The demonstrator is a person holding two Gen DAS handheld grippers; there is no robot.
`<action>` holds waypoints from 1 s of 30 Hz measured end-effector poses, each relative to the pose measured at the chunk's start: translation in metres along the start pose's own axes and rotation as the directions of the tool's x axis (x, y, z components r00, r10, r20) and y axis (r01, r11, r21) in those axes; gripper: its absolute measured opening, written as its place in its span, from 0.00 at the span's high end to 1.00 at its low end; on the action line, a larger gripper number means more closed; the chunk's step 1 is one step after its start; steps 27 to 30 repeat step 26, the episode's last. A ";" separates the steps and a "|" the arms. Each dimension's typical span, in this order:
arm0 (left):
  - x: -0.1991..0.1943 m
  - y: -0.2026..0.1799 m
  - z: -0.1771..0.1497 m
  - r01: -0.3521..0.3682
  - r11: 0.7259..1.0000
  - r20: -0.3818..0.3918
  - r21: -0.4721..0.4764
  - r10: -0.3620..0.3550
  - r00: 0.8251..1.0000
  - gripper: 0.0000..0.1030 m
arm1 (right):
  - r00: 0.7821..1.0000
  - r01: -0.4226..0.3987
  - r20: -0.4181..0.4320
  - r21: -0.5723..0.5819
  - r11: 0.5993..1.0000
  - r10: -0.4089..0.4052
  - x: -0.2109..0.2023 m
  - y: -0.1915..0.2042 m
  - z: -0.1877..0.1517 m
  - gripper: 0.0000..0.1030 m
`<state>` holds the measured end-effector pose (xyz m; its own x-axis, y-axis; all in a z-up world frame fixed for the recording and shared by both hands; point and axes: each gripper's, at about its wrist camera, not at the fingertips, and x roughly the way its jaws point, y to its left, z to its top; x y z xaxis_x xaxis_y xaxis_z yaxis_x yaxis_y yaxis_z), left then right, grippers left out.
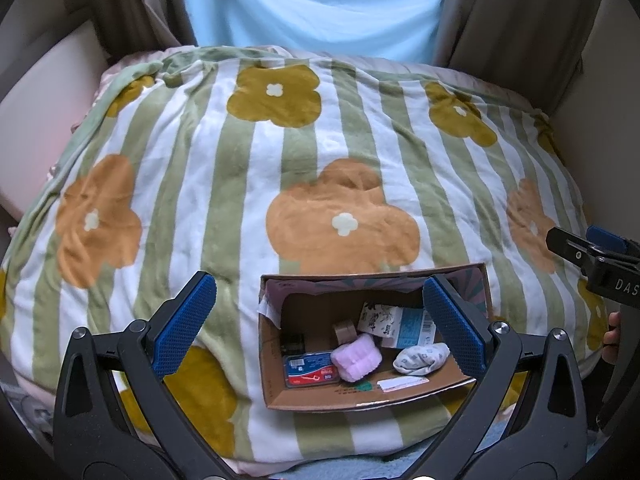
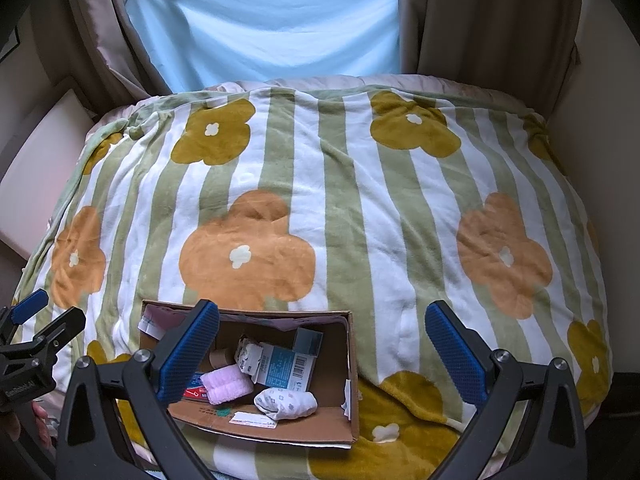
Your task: Organize objects
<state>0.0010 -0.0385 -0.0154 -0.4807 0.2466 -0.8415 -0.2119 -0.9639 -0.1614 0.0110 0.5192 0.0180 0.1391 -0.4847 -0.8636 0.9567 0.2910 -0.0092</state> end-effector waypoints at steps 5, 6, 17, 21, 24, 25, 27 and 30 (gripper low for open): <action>0.001 -0.004 0.005 0.004 1.000 0.002 0.012 -0.004 1.000 0.00 | 1.000 0.000 -0.001 -0.003 1.000 0.000 0.000 0.000 -0.001 0.00; 0.001 -0.004 0.005 0.003 1.000 0.002 0.013 -0.004 1.000 0.00 | 1.000 0.000 0.000 -0.002 1.000 0.000 -0.001 0.000 0.000 0.00; -0.007 -0.006 0.007 0.041 0.999 0.027 0.020 -0.041 0.999 0.00 | 1.000 -0.002 0.003 0.000 1.000 0.002 0.000 -0.002 0.000 0.00; -0.012 -0.004 0.011 0.037 0.999 0.042 -0.014 -0.036 0.998 0.00 | 1.000 -0.001 0.008 0.004 1.000 0.001 0.001 -0.004 0.001 0.00; -0.017 -0.003 0.012 0.009 1.000 0.072 -0.011 -0.008 0.997 0.00 | 1.000 0.001 0.007 0.010 1.000 -0.001 0.000 -0.003 -0.002 0.00; -0.018 -0.002 0.012 0.005 1.000 0.077 -0.010 -0.004 0.997 0.00 | 1.000 0.001 0.006 0.013 1.000 -0.001 0.001 -0.004 -0.001 0.00; -0.018 -0.002 0.012 -0.001 1.000 0.078 -0.010 0.002 0.997 0.00 | 1.000 0.002 0.005 0.016 1.000 -0.003 0.001 -0.005 -0.001 0.00; -0.018 -0.002 0.012 -0.001 1.000 0.078 -0.010 0.002 0.997 0.00 | 1.000 0.002 0.005 0.016 1.000 -0.003 0.001 -0.005 -0.001 0.00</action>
